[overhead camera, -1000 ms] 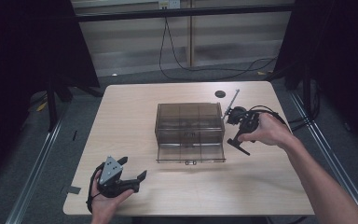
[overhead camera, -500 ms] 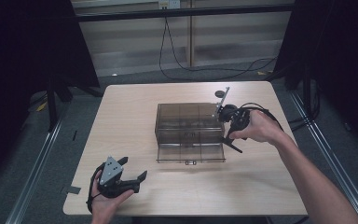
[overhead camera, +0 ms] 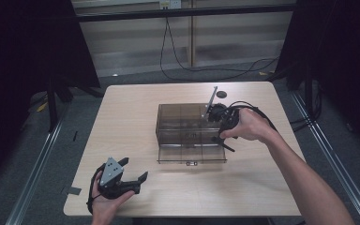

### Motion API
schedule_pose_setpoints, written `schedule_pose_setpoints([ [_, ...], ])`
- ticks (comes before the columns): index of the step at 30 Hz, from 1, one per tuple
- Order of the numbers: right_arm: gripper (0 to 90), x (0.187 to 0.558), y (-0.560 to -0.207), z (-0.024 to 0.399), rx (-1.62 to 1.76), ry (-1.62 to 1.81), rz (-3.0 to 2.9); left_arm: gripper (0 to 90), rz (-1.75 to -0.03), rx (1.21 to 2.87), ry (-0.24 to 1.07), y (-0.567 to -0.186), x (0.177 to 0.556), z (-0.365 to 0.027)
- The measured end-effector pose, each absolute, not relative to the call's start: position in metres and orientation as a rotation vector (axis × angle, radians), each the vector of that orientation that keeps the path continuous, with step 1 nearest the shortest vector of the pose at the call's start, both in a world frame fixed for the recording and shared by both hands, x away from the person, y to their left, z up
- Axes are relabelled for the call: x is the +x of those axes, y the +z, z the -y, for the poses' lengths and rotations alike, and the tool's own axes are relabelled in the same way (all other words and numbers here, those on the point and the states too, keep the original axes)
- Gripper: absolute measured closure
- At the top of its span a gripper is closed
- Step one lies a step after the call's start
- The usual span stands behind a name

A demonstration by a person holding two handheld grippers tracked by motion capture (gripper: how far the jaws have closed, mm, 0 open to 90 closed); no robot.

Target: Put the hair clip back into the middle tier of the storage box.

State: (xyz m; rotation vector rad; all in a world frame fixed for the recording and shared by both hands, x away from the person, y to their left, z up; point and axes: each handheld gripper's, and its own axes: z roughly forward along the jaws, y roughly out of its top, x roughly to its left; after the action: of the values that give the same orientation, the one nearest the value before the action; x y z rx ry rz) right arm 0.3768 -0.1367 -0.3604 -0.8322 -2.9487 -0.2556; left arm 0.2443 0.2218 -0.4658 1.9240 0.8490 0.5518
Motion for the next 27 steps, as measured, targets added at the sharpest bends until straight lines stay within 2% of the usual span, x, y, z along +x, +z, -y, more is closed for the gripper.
schedule_pose_setpoints([
  [27, 78.9, 0.392, -0.37, 0.085, -0.767, -0.172, 2.948, 13.8, -0.851, 1.926, 0.546, -0.466, 0.244, -0.222],
])
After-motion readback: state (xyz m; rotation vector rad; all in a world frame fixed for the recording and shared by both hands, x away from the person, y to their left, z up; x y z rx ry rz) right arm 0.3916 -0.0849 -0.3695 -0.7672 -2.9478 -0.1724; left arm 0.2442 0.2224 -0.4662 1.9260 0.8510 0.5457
